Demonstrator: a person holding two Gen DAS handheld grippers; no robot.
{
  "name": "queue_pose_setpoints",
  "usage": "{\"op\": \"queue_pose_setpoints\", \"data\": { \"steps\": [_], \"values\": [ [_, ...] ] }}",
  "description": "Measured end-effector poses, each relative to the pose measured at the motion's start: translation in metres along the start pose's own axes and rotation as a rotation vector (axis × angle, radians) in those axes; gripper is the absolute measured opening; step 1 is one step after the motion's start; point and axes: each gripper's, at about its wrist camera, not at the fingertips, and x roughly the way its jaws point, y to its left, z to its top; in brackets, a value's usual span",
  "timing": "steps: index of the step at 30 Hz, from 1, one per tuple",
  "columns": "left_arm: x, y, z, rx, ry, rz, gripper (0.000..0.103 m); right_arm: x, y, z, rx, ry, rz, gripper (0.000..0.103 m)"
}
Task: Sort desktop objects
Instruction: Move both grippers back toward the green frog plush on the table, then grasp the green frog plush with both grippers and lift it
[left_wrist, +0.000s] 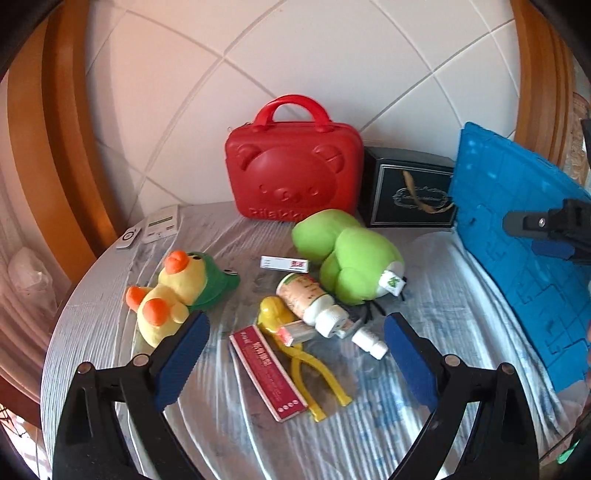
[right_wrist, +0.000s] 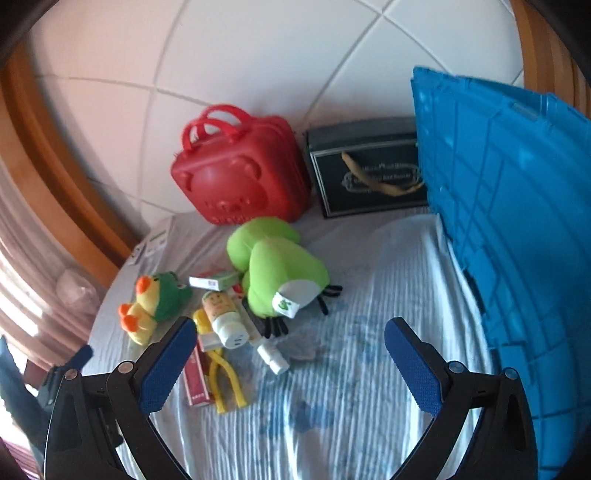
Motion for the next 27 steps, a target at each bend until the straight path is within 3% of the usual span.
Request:
{"op": "queue_pose_setpoints", "data": {
  "steps": [8,15,18,21,23,25,27],
  "values": [
    [0.11,0.039,0.021,-0.076,0.114,-0.006,0.096,0.127,0.016,0.003,0.033,0.16,-0.063,0.103],
    [0.174,0.032,0.034,-0.01,0.163,0.007,0.096,0.203,0.018,0.0,0.123,0.212,-0.06,0.103],
    [0.186,0.03,0.038,0.003,0.172,0.012,0.096,0.235,0.017,-0.003,0.12,0.277,-0.045,0.103],
    [0.192,0.025,0.041,0.017,0.176,0.006,0.096,0.236,0.002,-0.004,0.044,0.268,-0.071,0.103],
    [0.197,0.018,0.045,0.028,0.173,-0.006,0.096,0.222,-0.02,-0.001,-0.005,0.231,-0.139,0.103],
    [0.204,0.004,0.046,0.051,0.178,-0.042,0.096,0.211,-0.049,0.007,-0.025,0.211,-0.201,0.103],
    [0.211,-0.015,0.052,0.083,0.19,-0.085,0.096,0.203,-0.077,0.018,-0.012,0.189,-0.208,0.103]
  ]
}}
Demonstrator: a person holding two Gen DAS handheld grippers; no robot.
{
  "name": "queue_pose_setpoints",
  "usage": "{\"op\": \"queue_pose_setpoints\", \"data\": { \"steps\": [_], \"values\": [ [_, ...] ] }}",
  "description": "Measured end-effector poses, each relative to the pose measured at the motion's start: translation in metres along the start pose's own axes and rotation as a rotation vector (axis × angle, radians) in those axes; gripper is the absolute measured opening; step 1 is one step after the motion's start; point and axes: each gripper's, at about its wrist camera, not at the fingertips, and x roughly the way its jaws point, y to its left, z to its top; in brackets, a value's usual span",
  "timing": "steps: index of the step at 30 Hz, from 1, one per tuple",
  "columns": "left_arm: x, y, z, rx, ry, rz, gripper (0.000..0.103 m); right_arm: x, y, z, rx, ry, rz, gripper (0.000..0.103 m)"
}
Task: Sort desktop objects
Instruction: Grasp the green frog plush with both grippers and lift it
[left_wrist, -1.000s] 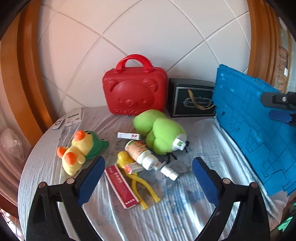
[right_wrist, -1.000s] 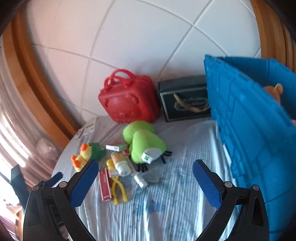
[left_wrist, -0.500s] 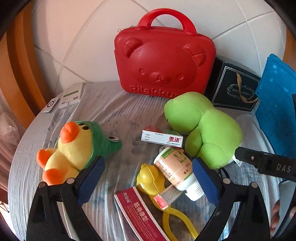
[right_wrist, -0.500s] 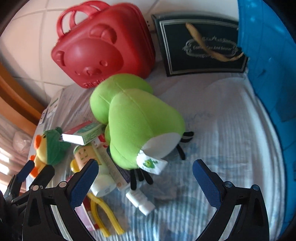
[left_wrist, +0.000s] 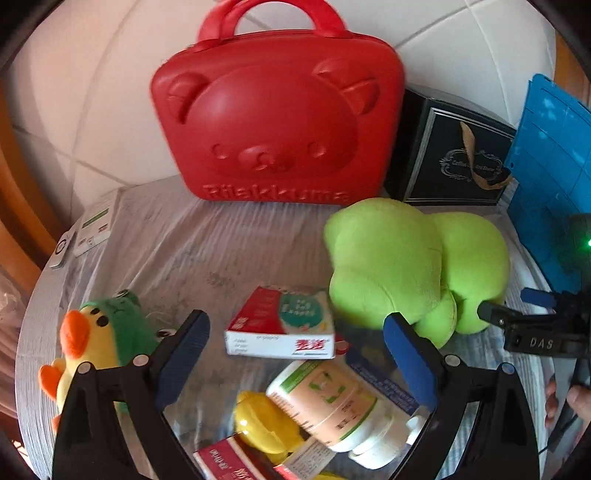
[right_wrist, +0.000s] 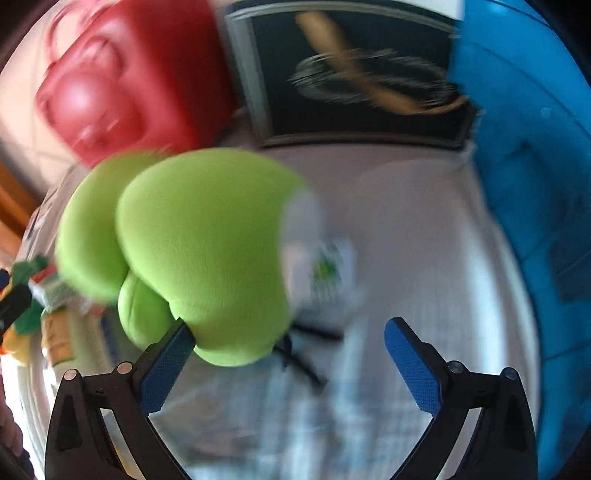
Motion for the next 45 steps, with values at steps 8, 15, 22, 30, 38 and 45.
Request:
{"op": "queue_pose_setpoints", "data": {
  "steps": [8,15,22,30,38,45],
  "values": [
    [0.035,-0.071,0.004,0.115,0.097,-0.034,0.096,-0.03,-0.041,0.01,0.039,-0.054,0.124,0.103],
    [0.058,-0.074,0.003,0.068,0.157,-0.039,0.096,-0.024,-0.035,0.001,-0.009,-0.003,0.165,0.103],
    [0.069,-0.065,0.006,0.024,0.172,-0.099,0.096,0.002,-0.017,0.006,0.0,0.014,0.15,0.103],
    [0.084,-0.056,0.01,-0.02,0.187,-0.142,0.096,0.017,-0.02,0.019,0.0,0.012,0.2,0.103],
    [0.077,-0.054,0.007,0.029,0.172,-0.14,0.096,0.012,-0.016,0.027,-0.039,0.001,0.267,0.103],
    [0.075,-0.068,0.009,0.072,0.165,-0.089,0.087,0.039,-0.004,0.028,-0.041,0.076,0.275,0.103]
  ]
}}
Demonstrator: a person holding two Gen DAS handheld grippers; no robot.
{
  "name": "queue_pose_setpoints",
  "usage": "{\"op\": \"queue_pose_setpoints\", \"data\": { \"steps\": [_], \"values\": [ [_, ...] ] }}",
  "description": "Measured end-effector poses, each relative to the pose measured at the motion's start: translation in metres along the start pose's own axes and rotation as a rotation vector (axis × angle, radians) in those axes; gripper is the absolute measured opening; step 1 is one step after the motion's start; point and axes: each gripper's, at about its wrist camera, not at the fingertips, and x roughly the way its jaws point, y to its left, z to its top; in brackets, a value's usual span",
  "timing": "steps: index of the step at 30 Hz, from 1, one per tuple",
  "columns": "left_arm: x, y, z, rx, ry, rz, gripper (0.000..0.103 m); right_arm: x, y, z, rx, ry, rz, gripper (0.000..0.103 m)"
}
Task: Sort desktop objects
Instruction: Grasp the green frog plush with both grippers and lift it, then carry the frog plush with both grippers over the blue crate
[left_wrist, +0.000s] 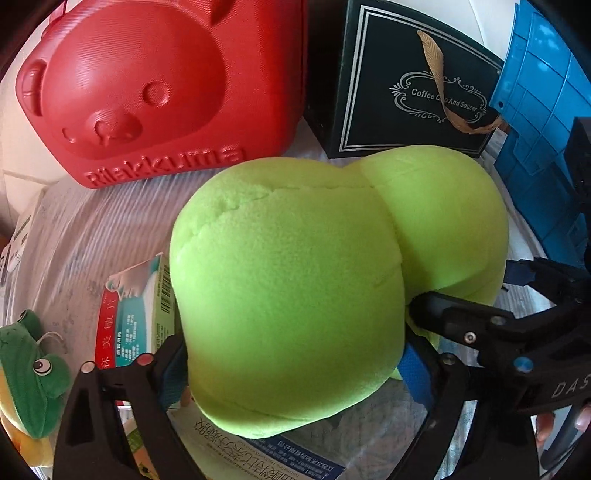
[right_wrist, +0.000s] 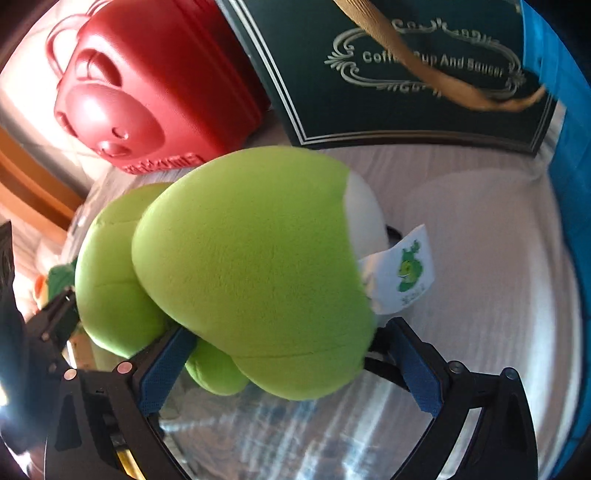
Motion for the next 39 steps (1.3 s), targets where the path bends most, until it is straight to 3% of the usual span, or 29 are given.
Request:
{"op": "queue_pose_setpoints", "data": {
  "steps": [1,3,8,16,22,28,39],
  "values": [
    [-0.002,0.001,0.0,0.002,-0.006,-0.002,0.085,-0.001,0.001,-0.001,-0.004,-0.013,-0.006,0.103],
    [-0.009,0.001,-0.001,0.014,-0.021,0.004,0.078,-0.009,0.004,-0.004,-0.024,-0.04,0.005,0.088],
    [-0.017,0.0,-0.006,-0.009,-0.05,0.02,0.074,-0.031,0.015,-0.012,-0.081,-0.085,-0.023,0.068],
    [-0.078,-0.021,-0.027,-0.004,-0.157,0.065,0.074,-0.083,0.034,-0.033,-0.133,-0.163,-0.014,0.066],
    [-0.138,-0.032,-0.046,-0.01,-0.238,0.077,0.074,-0.145,0.054,-0.059,-0.182,-0.227,-0.015,0.066],
    [-0.21,-0.054,-0.076,-0.014,-0.324,0.074,0.074,-0.206,0.091,-0.09,-0.217,-0.304,-0.035,0.066],
    [-0.321,-0.11,-0.112,0.019,-0.497,0.029,0.074,-0.329,0.1,-0.154,-0.256,-0.469,-0.092,0.066]
  ]
}}
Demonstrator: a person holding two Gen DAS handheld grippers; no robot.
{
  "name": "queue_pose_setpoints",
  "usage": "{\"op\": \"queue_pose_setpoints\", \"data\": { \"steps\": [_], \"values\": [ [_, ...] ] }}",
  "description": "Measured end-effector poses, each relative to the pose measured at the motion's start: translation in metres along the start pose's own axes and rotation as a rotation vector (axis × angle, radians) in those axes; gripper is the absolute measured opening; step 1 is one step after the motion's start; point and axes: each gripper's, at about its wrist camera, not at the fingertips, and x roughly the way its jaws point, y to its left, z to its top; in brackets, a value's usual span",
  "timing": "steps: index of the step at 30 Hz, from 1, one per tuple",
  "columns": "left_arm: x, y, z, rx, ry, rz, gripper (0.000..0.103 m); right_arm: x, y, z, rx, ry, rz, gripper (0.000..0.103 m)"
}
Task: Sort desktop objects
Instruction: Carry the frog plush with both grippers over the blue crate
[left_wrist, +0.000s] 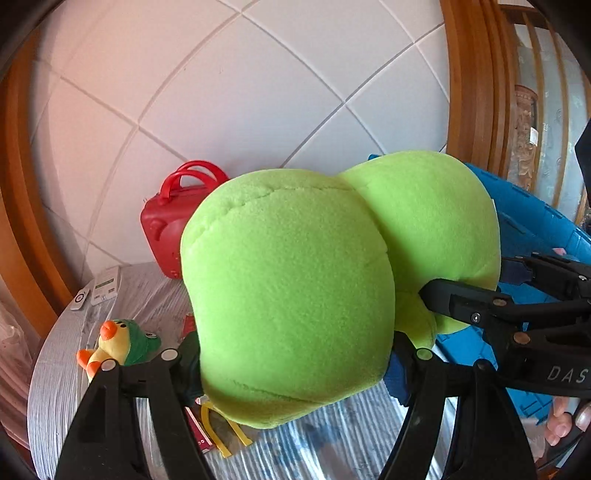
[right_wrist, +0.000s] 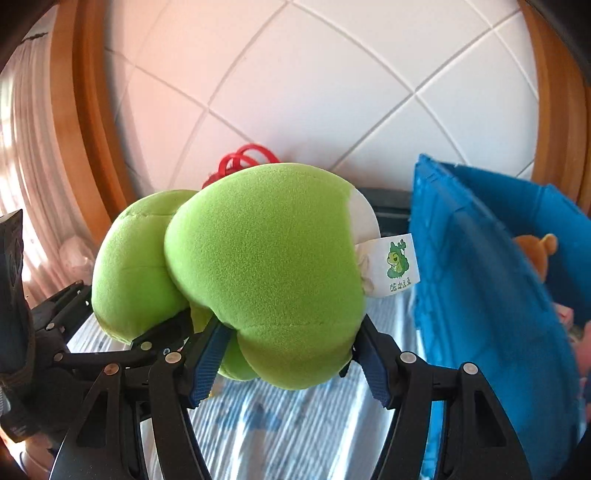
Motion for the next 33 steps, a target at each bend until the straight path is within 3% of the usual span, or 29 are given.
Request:
{"op": "queue_pose_setpoints", "data": {
  "steps": [8,19,28,33],
  "values": [
    [-0.035,-0.067,0.032,0.05,-0.08,-0.035,0.074,-0.069,-0.043,0.006,0.017,-0.087,-0.043,0.066],
    [-0.048,-0.208,0.078,0.117,-0.12,-0.09,0.074,-0.15,-0.161,0.011,0.049,-0.142,-0.102,0.066],
    [-0.026,-0.338,0.105,0.226,-0.034,-0.097,0.074,-0.186,-0.278,-0.004,0.133,-0.129,-0.11,0.066],
    [0.012,-0.385,0.107,0.255,0.105,-0.103,0.074,-0.178,-0.331,-0.02,0.198,-0.073,-0.098,0.066]
  ]
}}
